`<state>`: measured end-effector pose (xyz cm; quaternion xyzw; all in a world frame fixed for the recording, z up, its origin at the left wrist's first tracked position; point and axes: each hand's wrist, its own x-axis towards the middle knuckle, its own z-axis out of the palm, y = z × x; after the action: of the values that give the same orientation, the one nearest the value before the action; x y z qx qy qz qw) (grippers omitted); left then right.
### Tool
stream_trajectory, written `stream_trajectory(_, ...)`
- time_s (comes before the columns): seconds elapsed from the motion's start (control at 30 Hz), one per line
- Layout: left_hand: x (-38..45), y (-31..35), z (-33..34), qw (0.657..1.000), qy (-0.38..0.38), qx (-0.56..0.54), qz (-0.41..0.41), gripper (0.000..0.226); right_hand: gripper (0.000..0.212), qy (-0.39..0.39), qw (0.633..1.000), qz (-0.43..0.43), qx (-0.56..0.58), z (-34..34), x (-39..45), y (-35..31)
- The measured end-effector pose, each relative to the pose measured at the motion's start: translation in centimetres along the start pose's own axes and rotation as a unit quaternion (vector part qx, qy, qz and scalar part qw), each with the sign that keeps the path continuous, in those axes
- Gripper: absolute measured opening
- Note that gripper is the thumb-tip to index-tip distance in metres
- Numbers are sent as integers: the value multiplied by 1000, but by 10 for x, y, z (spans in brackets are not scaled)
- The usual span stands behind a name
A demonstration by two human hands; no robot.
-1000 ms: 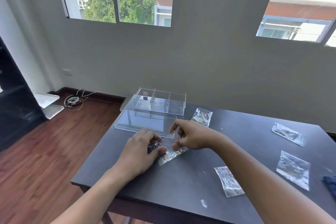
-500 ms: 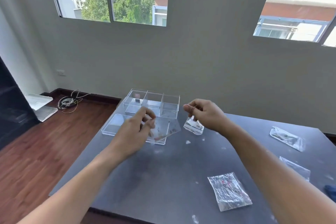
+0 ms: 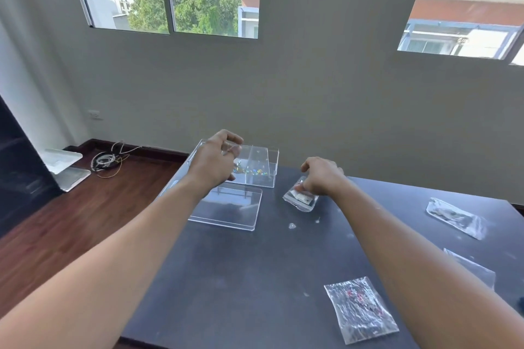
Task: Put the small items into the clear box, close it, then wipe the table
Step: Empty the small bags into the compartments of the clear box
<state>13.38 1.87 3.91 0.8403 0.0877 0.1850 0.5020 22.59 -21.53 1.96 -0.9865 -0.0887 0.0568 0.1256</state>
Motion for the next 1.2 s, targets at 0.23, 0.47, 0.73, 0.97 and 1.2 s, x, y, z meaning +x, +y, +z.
stream_trajectory(0.23,26,-11,-10,998,62,16,-11,32,18,15,995,11,99,-5,-2,4)
stream_trajectory(0.47,50,-17,-24,980,114,155,56,19,9,96,970,-61,215,-38,-6,-5)
stream_trajectory(0.73,64,-15,-17,969,15,240,60,22,25,217,927,-221,210,-72,4,-46)
stream_trajectory(0.97,73,-25,-1,944,-71,314,67,22,35,187,932,-278,136,-60,17,-79)
stream_trajectory(1.2,81,-32,4,947,-64,302,87,18,24,133,951,-251,121,-42,49,-92)
